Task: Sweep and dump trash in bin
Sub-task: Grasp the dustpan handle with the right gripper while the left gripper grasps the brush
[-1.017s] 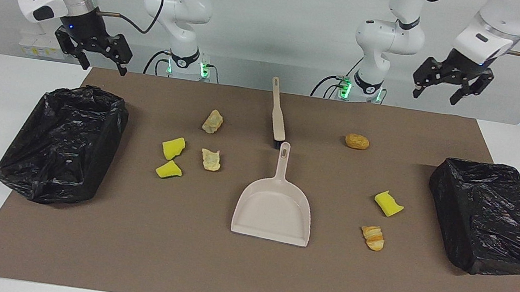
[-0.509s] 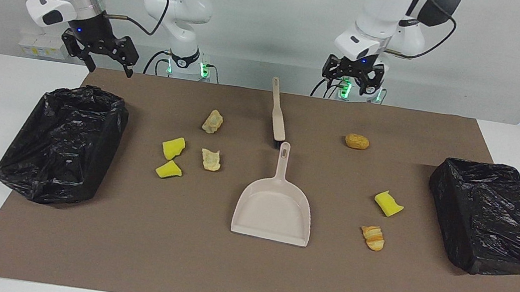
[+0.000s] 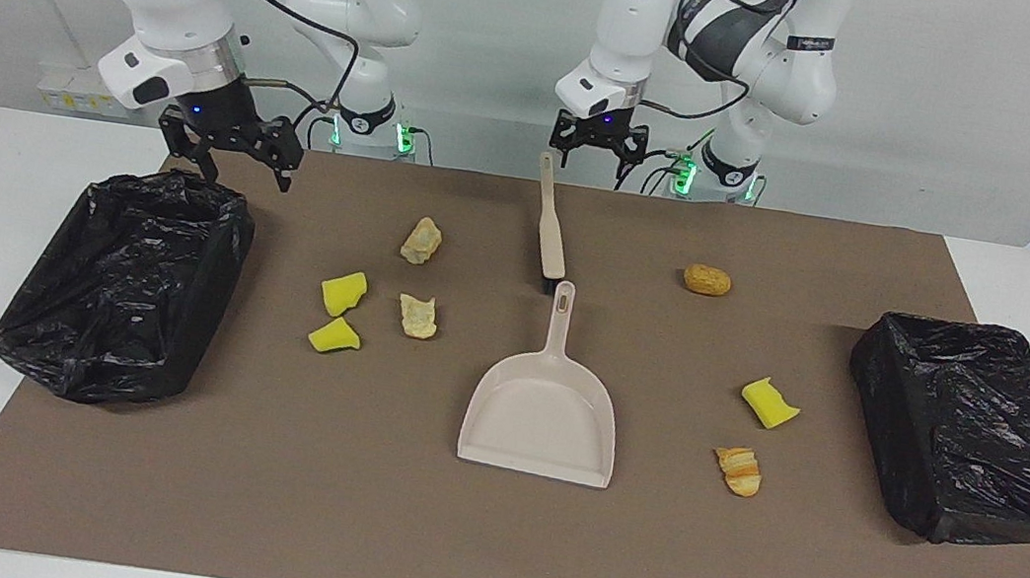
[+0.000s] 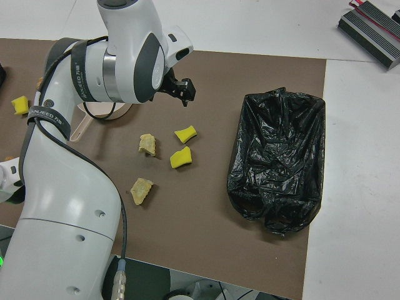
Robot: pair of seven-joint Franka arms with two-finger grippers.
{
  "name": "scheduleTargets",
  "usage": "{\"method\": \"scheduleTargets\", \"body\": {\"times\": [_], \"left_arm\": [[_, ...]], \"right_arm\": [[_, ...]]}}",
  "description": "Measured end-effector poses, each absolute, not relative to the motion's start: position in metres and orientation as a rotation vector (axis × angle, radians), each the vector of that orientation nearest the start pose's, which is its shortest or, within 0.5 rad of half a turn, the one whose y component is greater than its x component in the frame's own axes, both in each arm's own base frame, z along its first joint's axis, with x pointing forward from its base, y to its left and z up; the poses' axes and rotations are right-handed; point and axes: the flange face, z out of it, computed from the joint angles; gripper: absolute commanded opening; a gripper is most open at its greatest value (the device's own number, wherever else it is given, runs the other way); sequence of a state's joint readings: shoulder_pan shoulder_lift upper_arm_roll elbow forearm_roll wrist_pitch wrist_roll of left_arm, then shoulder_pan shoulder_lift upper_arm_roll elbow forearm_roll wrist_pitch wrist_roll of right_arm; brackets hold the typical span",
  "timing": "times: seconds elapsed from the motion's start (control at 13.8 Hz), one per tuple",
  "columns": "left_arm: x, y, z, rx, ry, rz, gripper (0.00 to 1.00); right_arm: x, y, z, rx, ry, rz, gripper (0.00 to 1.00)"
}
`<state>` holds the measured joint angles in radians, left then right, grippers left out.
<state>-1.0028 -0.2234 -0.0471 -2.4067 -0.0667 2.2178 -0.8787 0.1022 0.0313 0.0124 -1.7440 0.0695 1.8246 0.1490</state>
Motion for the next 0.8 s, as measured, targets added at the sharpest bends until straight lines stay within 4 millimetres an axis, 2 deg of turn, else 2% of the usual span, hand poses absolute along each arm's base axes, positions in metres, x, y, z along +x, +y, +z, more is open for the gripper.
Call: {"method": "scheduleTargets", "body": {"times": [0.15, 0.29, 0.36, 0.44, 0.58, 0.73, 0.8], "left_arm": [[0.218, -0.411, 0.376, -3.184, 0.198, 0.031, 1.0], [0.218, -0.417, 0.36, -3.189, 0.186, 0.027, 1.0], [0.219, -0.418, 0.355, -3.186, 0.182, 0.031, 0.95], [0.22, -0.418, 0.35, -3.178, 0.178, 0.039, 0.81], [0.22, -0.417, 0.347, -3.172, 0.177, 0.045, 0.41], [0.22, -0.416, 0.347, -3.172, 0.176, 0.046, 0.11], [0.22, -0.416, 0.347, -3.172, 0.175, 0.046, 0.04]], "right_arm": [[0.585, 0.114, 0.524, -3.053, 0.126, -0.088, 1.0], [0.591, 0.159, 0.501, -3.04, 0.164, -0.109, 1.0], [0.592, 0.178, 0.491, -3.035, 0.166, -0.113, 1.0], [0.592, 0.195, 0.481, -3.033, 0.154, -0.116, 1.0], [0.589, 0.221, 0.469, -3.028, 0.113, -0.113, 1.0], [0.585, 0.246, 0.462, -2.975, 0.119, -0.104, 1.0], [0.585, 0.256, 0.459, -2.948, 0.143, -0.108, 1.0]]}}
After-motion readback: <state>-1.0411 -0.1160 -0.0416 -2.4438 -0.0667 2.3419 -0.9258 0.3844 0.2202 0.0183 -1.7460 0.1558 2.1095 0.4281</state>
